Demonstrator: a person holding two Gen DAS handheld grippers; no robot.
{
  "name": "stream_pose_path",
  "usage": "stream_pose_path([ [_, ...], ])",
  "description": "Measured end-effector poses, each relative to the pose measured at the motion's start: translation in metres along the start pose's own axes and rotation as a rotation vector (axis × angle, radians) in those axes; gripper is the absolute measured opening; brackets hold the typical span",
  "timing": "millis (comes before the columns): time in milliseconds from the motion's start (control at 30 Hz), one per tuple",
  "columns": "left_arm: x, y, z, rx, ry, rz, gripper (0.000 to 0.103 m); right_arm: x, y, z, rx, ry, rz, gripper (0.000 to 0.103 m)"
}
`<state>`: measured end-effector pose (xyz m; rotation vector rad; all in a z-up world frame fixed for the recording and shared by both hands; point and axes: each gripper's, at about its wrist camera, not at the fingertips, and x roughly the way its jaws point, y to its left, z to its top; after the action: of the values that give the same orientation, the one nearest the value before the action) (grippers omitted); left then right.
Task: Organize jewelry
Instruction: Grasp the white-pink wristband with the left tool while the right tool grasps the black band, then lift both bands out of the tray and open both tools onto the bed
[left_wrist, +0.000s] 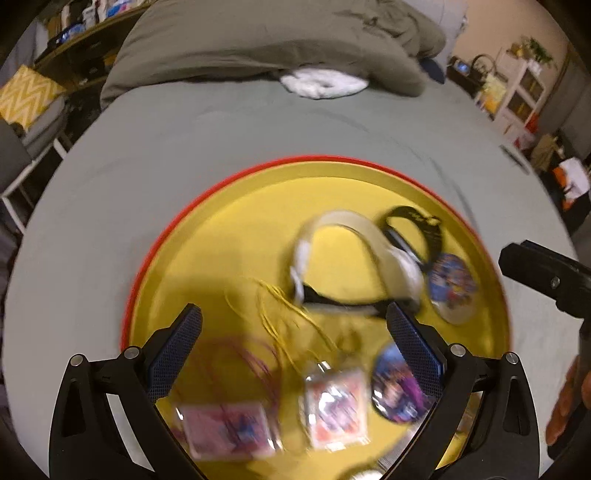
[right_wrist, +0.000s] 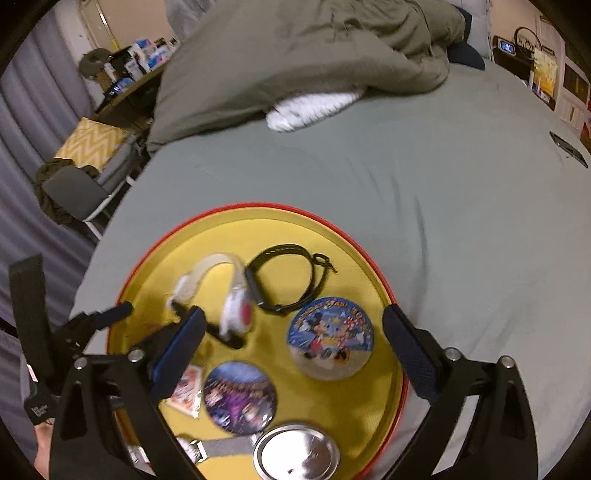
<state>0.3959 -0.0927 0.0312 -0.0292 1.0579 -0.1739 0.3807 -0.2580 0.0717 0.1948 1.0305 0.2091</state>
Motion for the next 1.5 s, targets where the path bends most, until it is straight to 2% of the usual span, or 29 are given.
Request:
stream_pose_path([
  [33, 0.006, -0.001, 0.005, 0.012, 0.004, 0.017, 0.097, 0.007, -0.002, 0.001, 0.008, 0.014, 0.006, 0.067],
  [100, 0.014, 0.0, 0.012, 0.012, 0.009, 0.029, 0.097, 0.014, -0.002, 0.003, 0.017, 0.016, 0.019, 0.066],
  [267, 0.031, 0.001, 0.022, 0.011, 0.025, 0.026, 0.097, 0.036, 0.004, 0.01, -0.009, 0.025, -0.031, 0.063],
  [400, 0.043, -0.003, 0.021, 0.066, 0.037, 0.071, 0.097, 0.053, -0.002, 0.012, 0.037, 0.038, -0.053, 0.042],
  [567, 0.05, -0.006, 0.024, 0.108, 0.039, 0.094, 0.097, 0.071, 0.002, 0.014, 0.013, 0.061, -0.1, 0.041],
  [600, 0.051, -0.008, 0.024, 0.118, 0.034, 0.098, 0.09, 0.073, 0.002, 0.013, 0.019, 0.063, -0.11, 0.04],
  [667, 0.049, -0.01, 0.024, 0.131, 0.019, 0.092, 0.073, 0.072, 0.003, 0.012, 0.019, 0.046, -0.134, 0.027],
  [700, 0.047, -0.012, 0.023, 0.138, 0.007, 0.091, 0.057, 0.072, 0.003, 0.012, 0.016, 0.04, -0.149, 0.012],
  [733, 0.044, -0.013, 0.023, 0.146, -0.002, 0.087, 0.05, 0.072, 0.002, 0.011, 0.019, 0.034, -0.151, 0.007],
  [800, 0.043, -0.013, 0.025, 0.155, -0.003, 0.084, 0.028, 0.072, 0.004, 0.009, 0.009, 0.024, -0.151, 0.007],
  [833, 0.042, -0.012, 0.025, 0.157, -0.004, 0.077, 0.023, 0.072, 0.007, 0.007, -0.011, 0.019, -0.163, 0.007],
  [867, 0.04, -0.012, 0.024, 0.16, -0.006, 0.076, 0.014, 0.071, 0.008, 0.006, -0.019, 0.014, -0.166, 0.007],
  [900, 0.04, -0.012, 0.024, 0.163, -0.009, 0.074, 0.008, 0.072, 0.009, 0.007, -0.017, 0.012, -0.162, 0.007],
  [1200, 0.026, -0.008, 0.024, 0.153, -0.073, 0.052, 0.008, 0.059, 0.014, 0.009, -0.021, -0.052, -0.143, 0.007],
  [1367, -0.004, -0.003, 0.032, 0.115, -0.12, 0.016, 0.008, 0.04, 0.017, 0.011, -0.018, -0.091, -0.13, 0.007],
  [1500, -0.04, 0.001, 0.035, 0.11, -0.141, 0.02, 0.008, 0.011, 0.028, 0.015, -0.033, -0.118, -0.125, 0.007],
])
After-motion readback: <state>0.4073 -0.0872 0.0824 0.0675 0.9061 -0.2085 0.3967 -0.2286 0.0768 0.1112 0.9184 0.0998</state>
